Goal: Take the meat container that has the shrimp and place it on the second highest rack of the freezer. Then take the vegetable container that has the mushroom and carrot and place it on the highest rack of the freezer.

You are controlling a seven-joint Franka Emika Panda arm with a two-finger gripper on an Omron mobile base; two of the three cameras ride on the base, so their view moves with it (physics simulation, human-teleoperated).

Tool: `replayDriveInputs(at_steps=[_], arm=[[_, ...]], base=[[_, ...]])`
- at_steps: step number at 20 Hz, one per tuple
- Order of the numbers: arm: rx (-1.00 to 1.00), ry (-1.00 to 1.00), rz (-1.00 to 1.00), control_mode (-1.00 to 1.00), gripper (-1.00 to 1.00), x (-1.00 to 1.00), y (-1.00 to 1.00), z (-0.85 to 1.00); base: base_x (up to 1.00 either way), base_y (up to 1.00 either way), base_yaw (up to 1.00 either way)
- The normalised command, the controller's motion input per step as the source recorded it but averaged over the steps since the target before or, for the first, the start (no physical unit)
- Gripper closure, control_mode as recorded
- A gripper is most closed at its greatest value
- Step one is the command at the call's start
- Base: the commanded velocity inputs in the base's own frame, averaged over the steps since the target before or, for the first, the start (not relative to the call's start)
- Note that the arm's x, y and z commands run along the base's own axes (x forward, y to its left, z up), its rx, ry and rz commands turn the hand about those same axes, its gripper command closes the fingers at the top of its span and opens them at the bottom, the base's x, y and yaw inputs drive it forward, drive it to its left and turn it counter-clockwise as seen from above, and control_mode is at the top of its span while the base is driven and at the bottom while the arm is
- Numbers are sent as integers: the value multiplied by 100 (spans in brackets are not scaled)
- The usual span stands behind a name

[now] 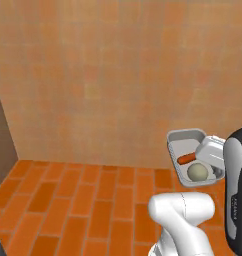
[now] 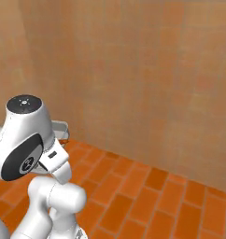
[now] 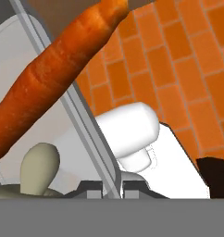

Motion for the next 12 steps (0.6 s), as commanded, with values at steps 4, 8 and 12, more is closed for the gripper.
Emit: replayDriveInputs(at_steps=[4, 8, 12], arm=[[0, 0, 0, 100, 100, 0, 0, 0], [0, 0, 0, 100, 100, 0, 0, 0], [0, 0, 0, 100, 100, 0, 0, 0]], base=[[100, 0, 71], [74, 4, 71], [9, 27, 81]])
